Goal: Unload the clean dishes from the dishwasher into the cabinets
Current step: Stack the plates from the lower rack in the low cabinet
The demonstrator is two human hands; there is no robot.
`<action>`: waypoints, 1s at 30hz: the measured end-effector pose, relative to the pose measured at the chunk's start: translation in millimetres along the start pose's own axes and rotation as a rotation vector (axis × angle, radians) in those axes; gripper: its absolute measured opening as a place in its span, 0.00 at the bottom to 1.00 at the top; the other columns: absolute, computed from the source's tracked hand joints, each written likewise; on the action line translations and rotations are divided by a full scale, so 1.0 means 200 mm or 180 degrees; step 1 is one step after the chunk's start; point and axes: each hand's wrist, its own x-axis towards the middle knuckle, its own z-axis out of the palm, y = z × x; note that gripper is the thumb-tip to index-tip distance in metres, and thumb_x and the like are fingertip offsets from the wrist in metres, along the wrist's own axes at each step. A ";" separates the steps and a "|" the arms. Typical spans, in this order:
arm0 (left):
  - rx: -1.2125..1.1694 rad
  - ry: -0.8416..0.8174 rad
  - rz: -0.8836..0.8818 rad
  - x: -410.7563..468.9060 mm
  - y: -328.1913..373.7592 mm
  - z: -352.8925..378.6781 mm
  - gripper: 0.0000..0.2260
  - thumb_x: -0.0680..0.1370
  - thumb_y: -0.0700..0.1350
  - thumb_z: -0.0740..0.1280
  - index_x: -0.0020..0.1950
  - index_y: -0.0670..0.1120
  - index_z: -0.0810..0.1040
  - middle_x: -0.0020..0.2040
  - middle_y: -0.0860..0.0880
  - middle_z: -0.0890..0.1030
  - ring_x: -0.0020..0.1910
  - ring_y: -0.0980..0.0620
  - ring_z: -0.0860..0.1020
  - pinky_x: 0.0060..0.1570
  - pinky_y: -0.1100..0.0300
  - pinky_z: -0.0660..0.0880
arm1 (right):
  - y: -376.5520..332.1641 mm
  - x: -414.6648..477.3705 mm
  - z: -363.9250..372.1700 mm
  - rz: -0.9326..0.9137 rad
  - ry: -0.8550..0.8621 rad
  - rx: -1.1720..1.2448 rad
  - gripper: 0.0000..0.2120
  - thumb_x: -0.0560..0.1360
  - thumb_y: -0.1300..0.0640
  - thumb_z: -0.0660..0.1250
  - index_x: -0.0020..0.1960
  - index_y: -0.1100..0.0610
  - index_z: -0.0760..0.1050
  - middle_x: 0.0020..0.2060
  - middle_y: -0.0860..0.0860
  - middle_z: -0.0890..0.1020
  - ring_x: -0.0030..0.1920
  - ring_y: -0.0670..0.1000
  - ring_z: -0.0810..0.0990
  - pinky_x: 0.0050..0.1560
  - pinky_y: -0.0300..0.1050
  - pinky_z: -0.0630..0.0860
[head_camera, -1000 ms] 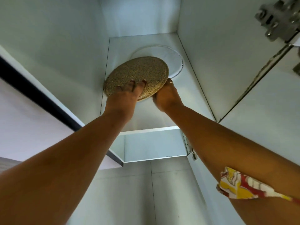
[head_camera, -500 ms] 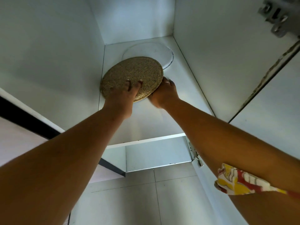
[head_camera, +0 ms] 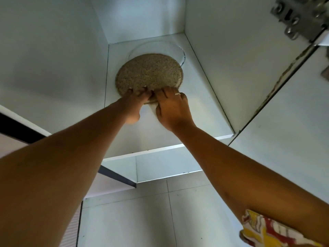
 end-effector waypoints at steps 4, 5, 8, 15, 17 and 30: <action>0.0152 0.0067 0.0239 0.04 -0.01 -0.03 0.34 0.75 0.29 0.58 0.78 0.47 0.50 0.78 0.48 0.48 0.76 0.39 0.43 0.75 0.48 0.51 | 0.03 0.04 0.04 0.0331 -0.0394 -0.0173 0.23 0.76 0.46 0.58 0.69 0.53 0.67 0.67 0.51 0.71 0.69 0.54 0.67 0.67 0.59 0.62; 0.0175 0.0107 0.0214 0.04 -0.02 -0.03 0.34 0.75 0.29 0.58 0.77 0.47 0.51 0.78 0.49 0.48 0.76 0.39 0.43 0.74 0.47 0.53 | 0.04 0.06 0.05 0.0412 -0.0524 -0.0196 0.26 0.76 0.43 0.57 0.72 0.52 0.64 0.70 0.50 0.67 0.71 0.53 0.63 0.69 0.62 0.58; 0.0236 0.0100 0.0087 0.02 -0.04 -0.01 0.34 0.76 0.31 0.58 0.78 0.48 0.50 0.78 0.50 0.47 0.76 0.41 0.42 0.72 0.47 0.59 | 0.06 0.12 0.07 0.0459 -0.0760 -0.0202 0.32 0.77 0.37 0.52 0.76 0.51 0.55 0.75 0.48 0.60 0.75 0.52 0.56 0.70 0.66 0.48; 0.0189 -0.0050 -0.0075 -0.08 -0.04 0.01 0.35 0.75 0.31 0.57 0.77 0.52 0.47 0.78 0.51 0.46 0.77 0.46 0.42 0.69 0.45 0.64 | 0.06 0.10 0.05 0.0492 -0.0719 -0.0169 0.32 0.77 0.38 0.53 0.76 0.51 0.54 0.75 0.49 0.59 0.75 0.52 0.55 0.71 0.67 0.48; 0.0116 -0.0023 -0.0090 -0.14 -0.01 0.02 0.36 0.75 0.32 0.58 0.77 0.54 0.46 0.78 0.52 0.44 0.77 0.48 0.42 0.68 0.45 0.65 | 0.04 0.09 0.03 0.0435 -0.0680 -0.0139 0.33 0.77 0.38 0.53 0.77 0.51 0.51 0.76 0.48 0.55 0.76 0.53 0.51 0.70 0.67 0.48; -0.1125 0.0232 -0.0847 -0.67 0.45 0.11 0.40 0.74 0.32 0.61 0.77 0.54 0.42 0.78 0.53 0.41 0.76 0.49 0.38 0.71 0.52 0.60 | 0.00 -0.39 -0.26 0.0441 -0.1606 -0.0307 0.30 0.81 0.42 0.45 0.78 0.56 0.46 0.77 0.52 0.51 0.77 0.51 0.48 0.76 0.53 0.45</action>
